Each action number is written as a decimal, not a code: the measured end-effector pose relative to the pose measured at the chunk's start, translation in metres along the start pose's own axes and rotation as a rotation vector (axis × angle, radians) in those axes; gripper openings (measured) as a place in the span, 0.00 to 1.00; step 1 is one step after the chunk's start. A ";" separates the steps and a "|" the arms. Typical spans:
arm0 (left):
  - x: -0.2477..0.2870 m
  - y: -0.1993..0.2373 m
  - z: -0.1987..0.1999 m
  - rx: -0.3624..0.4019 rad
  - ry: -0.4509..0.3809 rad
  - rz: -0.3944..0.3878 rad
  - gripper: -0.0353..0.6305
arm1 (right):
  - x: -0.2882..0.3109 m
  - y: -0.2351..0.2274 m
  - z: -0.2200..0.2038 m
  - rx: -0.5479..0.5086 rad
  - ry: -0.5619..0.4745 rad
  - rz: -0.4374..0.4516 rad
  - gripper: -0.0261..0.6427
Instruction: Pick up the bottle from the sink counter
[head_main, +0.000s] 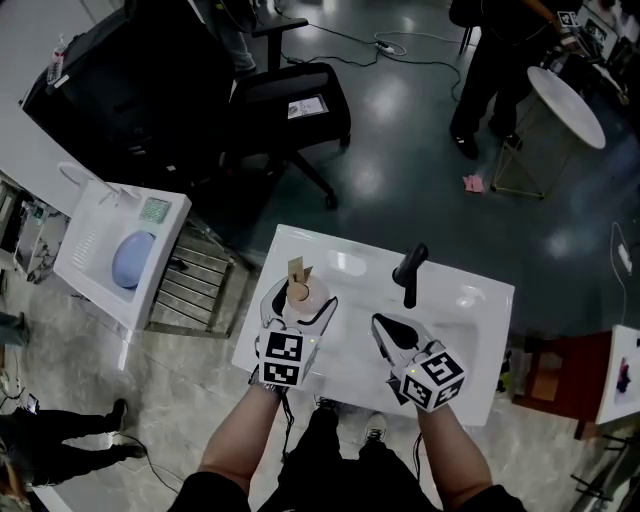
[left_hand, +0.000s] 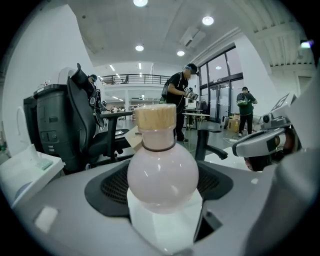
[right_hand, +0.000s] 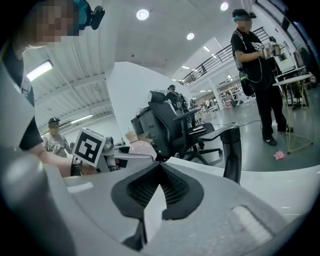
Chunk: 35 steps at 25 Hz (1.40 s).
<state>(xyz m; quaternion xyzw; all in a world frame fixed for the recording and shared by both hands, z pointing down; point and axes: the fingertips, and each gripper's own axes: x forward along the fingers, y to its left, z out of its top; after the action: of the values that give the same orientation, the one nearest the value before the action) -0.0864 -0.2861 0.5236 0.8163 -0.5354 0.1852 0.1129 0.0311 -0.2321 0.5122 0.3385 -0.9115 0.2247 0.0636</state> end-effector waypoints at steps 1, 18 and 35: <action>-0.004 -0.004 0.001 -0.004 -0.003 0.000 0.65 | -0.004 0.001 0.001 -0.002 -0.002 0.001 0.04; -0.095 -0.082 0.021 -0.037 -0.067 0.062 0.65 | -0.091 0.025 0.010 -0.075 -0.030 0.073 0.04; -0.194 -0.152 -0.010 -0.113 -0.090 0.163 0.65 | -0.152 0.067 -0.021 -0.137 0.021 0.193 0.04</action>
<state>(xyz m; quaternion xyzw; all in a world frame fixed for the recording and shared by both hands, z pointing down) -0.0182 -0.0602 0.4525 0.7698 -0.6141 0.1265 0.1194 0.1029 -0.0886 0.4652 0.2418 -0.9523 0.1705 0.0741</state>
